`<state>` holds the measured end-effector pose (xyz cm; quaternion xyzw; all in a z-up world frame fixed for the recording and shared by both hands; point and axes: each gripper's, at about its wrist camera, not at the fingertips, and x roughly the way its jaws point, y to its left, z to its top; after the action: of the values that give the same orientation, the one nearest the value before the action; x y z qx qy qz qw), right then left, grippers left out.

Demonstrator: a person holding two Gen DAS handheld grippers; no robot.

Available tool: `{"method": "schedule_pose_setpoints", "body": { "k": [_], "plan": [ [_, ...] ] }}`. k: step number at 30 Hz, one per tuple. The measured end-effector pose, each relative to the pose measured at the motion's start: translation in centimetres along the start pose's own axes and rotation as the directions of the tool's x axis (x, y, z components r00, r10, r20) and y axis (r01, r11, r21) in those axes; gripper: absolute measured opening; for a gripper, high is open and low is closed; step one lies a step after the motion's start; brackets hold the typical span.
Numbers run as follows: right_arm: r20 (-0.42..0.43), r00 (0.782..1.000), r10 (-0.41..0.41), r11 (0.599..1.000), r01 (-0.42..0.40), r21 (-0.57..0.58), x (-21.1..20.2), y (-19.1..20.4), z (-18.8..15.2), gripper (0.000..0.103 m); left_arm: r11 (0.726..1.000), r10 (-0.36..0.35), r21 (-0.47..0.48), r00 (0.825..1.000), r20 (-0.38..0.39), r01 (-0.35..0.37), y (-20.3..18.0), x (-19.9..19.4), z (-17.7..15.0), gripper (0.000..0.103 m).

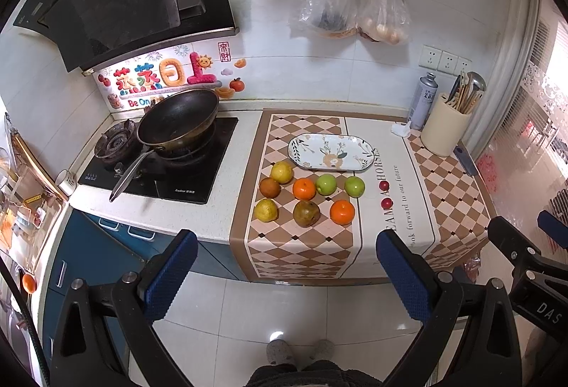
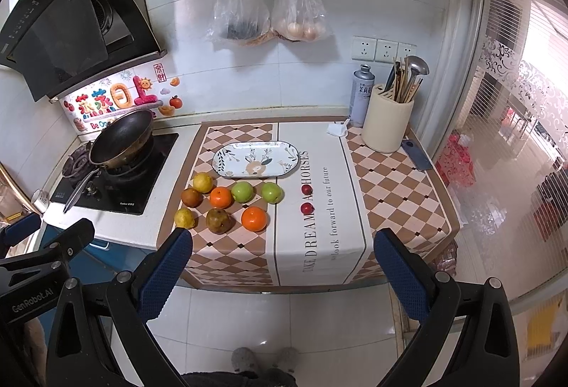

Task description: Organize fruits

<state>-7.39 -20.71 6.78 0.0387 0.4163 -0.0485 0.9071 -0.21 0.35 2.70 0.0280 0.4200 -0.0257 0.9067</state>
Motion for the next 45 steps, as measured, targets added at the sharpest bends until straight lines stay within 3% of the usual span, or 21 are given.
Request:
{"method": "schedule_pose_setpoints", "body": {
  "k": [36, 41, 45],
  "plan": [
    [-0.002, 1.000, 0.017, 1.000, -0.017, 0.009, 0.1, 0.9, 0.1, 0.103, 1.000, 0.004, -0.011, 1.000, 0.009, -0.004, 0.1, -0.6, -0.3, 0.103],
    [0.008, 0.997, 0.079, 0.995, -0.079, 0.061, 2.2, -0.1, 0.2, 0.103, 0.998, 0.059, -0.023, 0.997, 0.059, -0.058, 0.3, 0.1, -0.1, 0.103],
    [-0.034, 0.990, 0.140, 0.985, -0.136, 0.104, 6.3, -1.5, 0.3, 0.103, 0.991, 0.131, -0.033, 0.990, 0.045, -0.130, 0.8, 3.0, 0.6, 0.103]
  ]
}}
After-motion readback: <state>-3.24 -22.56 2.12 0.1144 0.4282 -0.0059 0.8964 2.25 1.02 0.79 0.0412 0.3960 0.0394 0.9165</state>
